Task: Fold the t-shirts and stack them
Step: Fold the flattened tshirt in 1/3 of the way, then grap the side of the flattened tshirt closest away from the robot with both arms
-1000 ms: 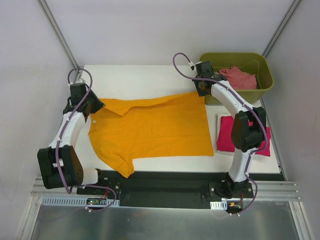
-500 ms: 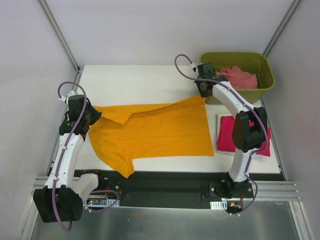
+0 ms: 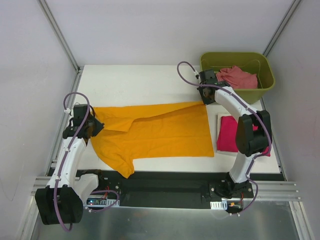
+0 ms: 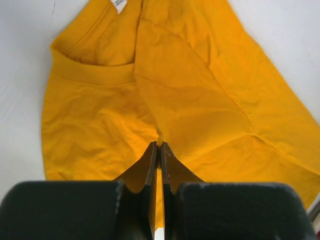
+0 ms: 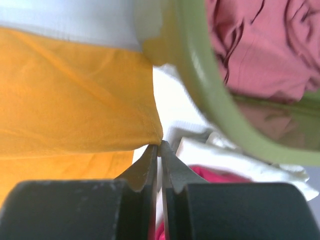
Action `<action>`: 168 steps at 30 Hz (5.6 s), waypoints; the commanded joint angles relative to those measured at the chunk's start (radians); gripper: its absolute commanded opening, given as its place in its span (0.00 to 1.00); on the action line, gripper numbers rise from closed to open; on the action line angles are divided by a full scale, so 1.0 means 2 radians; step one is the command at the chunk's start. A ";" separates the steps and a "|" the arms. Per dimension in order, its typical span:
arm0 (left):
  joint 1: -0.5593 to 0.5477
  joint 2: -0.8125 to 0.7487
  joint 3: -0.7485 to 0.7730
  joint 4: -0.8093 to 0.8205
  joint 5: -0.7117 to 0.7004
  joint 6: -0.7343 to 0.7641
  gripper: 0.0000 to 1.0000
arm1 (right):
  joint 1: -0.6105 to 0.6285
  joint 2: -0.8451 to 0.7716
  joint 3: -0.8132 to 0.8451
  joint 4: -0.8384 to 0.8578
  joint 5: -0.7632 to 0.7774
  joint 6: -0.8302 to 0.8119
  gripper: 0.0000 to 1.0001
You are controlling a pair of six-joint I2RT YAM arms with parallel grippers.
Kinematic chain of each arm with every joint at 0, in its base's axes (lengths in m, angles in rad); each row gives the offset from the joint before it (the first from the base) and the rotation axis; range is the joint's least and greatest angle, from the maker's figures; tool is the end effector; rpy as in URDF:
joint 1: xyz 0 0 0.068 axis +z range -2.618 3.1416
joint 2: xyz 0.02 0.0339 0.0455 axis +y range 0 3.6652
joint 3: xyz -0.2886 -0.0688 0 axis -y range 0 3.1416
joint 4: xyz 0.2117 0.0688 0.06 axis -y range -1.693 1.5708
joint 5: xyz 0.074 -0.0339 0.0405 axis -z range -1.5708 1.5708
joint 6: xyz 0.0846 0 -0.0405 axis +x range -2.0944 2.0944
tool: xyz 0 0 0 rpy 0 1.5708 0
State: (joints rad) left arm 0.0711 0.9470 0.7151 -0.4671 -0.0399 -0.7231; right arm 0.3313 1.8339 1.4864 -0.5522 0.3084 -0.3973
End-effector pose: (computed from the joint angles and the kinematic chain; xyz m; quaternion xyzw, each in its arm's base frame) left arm 0.1919 0.0170 0.2555 -0.3583 0.8325 -0.1181 0.4057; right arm 0.3967 0.1093 0.2554 -0.2852 0.8898 -0.1557 0.3204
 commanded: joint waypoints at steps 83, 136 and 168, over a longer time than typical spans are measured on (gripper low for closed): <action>0.083 0.423 0.187 0.113 0.173 0.036 0.99 | 0.378 0.139 0.114 0.102 -0.117 0.071 0.06; 0.090 0.612 0.450 0.015 0.241 0.118 0.99 | 0.041 0.170 0.110 0.003 -0.109 0.180 1.00; 0.034 -0.041 -0.055 -0.103 0.150 -0.053 0.99 | 0.145 -0.100 -0.169 0.104 -0.196 0.216 1.00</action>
State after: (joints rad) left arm 0.1364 1.0687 0.7628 -0.5083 0.3363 -0.7124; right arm 0.6033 1.6665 1.2392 -0.4030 -0.0399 -0.0368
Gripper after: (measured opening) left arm 0.993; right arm 0.994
